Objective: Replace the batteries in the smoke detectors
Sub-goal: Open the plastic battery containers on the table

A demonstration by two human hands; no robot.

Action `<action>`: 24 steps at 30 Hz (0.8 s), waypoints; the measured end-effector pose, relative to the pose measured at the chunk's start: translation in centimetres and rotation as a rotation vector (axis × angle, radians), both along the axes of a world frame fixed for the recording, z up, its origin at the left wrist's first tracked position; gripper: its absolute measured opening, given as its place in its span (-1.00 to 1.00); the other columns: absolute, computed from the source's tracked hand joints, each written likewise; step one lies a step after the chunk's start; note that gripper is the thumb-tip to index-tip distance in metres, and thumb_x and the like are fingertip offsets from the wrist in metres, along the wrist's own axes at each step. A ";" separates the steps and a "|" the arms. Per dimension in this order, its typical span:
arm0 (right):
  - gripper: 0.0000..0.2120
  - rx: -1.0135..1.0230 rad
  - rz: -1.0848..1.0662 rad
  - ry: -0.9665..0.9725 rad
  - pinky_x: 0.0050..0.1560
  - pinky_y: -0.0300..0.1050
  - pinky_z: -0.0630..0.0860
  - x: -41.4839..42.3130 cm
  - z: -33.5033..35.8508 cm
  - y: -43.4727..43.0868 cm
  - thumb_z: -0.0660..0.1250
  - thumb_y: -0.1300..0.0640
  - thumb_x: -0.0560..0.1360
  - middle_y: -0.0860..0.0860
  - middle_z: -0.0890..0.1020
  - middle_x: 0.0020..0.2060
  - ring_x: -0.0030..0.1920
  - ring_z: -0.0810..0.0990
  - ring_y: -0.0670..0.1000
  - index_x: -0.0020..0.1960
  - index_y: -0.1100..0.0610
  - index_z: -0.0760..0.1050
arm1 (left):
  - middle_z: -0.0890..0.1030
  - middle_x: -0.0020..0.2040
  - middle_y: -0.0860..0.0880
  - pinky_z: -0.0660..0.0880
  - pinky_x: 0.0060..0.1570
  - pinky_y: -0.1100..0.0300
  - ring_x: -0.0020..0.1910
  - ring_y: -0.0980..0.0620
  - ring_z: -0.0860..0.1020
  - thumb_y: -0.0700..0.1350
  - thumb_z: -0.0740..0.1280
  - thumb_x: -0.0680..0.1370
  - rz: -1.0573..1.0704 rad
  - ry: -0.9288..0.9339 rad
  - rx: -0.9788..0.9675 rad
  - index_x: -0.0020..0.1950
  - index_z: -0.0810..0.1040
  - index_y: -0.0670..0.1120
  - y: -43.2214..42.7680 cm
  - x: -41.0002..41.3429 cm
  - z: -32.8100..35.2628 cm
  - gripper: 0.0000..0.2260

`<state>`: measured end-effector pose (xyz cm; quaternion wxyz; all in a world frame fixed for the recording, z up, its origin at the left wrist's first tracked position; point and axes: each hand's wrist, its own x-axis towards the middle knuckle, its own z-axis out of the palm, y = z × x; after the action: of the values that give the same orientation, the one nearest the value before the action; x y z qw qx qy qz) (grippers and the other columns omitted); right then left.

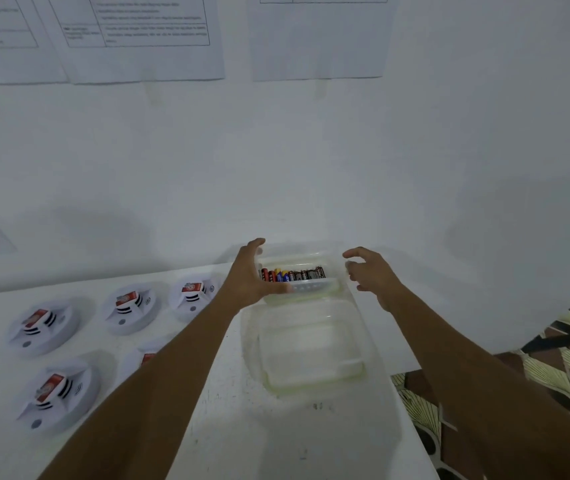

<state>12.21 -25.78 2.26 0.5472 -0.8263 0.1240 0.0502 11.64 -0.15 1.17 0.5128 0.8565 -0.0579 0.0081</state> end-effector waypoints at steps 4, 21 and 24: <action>-0.80 0.024 0.070 -0.089 0.10 -0.01 0.52 -0.6 -0.2 -0.8 0.39 -0.02 0.51 -0.01 0.63 0.05 0.02 0.59 -0.03 0.13 -0.15 0.55 | 0.20 0.54 -0.02 0.25 0.39 0.10 0.48 0.02 0.22 0.06 0.61 0.29 -0.005 0.046 0.008 0.56 0.07 -0.01 -0.5 0.1 -0.5 0.01; -0.64 0.082 0.135 -0.123 0.13 -0.09 0.48 -0.2 -1.8 0.7 0.43 -0.04 0.50 0.08 0.62 0.14 0.16 0.59 0.04 0.28 -0.15 0.50 | 0.37 0.47 0.00 0.36 0.38 -0.11 0.47 -0.03 0.31 0.13 0.57 0.32 0.088 0.155 -0.172 0.54 0.20 0.10 1.0 -0.4 -1.8 -0.11; -0.66 0.029 0.097 -0.175 0.15 -0.08 0.46 -1.2 -1.8 0.8 0.40 -0.05 0.52 -0.03 0.55 0.17 0.22 0.53 0.02 0.28 -0.15 0.50 | 0.26 0.53 0.02 0.26 0.44 -0.08 0.50 0.00 0.22 0.08 0.52 0.40 0.146 0.105 -0.144 0.55 0.18 0.05 0.4 -1.6 -1.7 -0.19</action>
<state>11.00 -25.00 0.45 0.5648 -0.8244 0.0347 0.0063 10.09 0.27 -0.48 0.5736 0.8185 0.0324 0.0047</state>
